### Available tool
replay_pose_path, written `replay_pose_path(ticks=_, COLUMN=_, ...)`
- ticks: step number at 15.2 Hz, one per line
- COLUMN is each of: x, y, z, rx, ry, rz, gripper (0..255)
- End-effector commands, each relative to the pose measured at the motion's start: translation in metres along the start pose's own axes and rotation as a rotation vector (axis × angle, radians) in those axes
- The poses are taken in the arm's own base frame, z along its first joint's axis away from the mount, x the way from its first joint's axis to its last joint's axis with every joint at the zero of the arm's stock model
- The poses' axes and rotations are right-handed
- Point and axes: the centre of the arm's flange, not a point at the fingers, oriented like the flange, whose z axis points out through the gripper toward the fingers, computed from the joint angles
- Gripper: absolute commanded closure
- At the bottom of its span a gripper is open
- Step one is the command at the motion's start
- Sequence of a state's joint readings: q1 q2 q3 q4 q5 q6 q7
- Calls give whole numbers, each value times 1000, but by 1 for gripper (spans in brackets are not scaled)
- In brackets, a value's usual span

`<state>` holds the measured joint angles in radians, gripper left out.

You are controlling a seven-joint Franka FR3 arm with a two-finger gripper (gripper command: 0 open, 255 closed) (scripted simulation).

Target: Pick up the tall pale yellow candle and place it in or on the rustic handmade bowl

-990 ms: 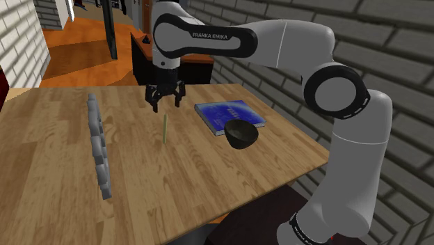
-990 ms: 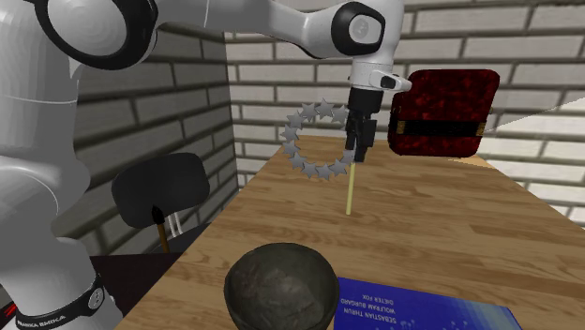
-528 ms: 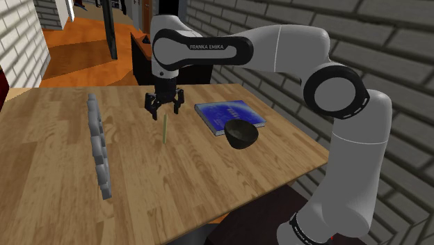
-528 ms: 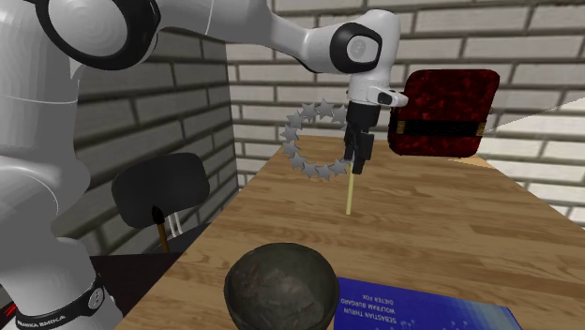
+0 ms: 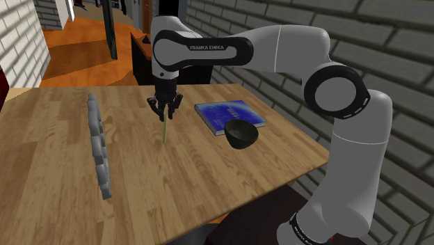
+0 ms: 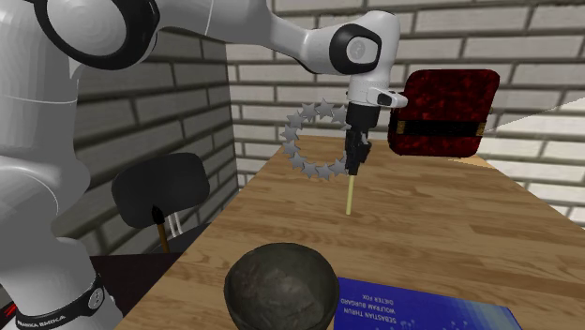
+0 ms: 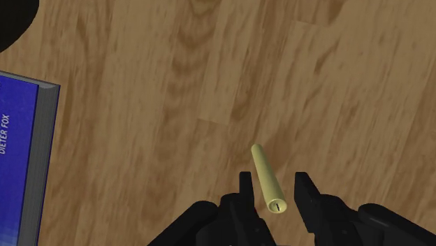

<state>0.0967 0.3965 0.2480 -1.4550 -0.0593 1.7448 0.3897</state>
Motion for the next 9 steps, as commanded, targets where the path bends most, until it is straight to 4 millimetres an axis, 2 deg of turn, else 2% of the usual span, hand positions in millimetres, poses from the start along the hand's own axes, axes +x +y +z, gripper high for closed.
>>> replay_pose_path(ticks=1, x=0, y=0, z=0, rx=0, ry=0, rz=0, gripper=255)
replay_pose_path(ticks=8, x=0, y=0, z=0, rx=0, ry=0, rz=0, gripper=255)
replay_pose_path(ticks=9, x=-1, y=0, z=-5, rx=0, ry=0, rz=0, gripper=255)
